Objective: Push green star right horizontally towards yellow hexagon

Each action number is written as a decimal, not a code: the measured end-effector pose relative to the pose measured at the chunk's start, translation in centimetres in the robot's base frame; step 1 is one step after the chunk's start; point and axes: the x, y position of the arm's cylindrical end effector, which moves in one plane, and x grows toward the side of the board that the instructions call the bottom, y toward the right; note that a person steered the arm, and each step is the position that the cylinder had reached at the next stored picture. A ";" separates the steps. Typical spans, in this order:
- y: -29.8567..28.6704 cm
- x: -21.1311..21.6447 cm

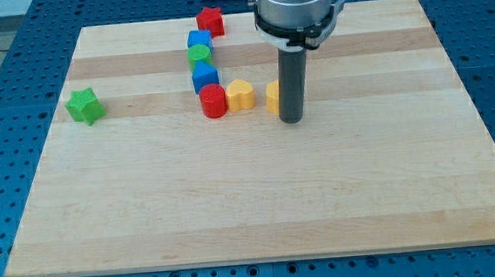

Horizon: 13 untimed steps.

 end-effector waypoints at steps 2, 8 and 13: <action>-6.4 6.7; -23.2 -2.9; -28.1 1.4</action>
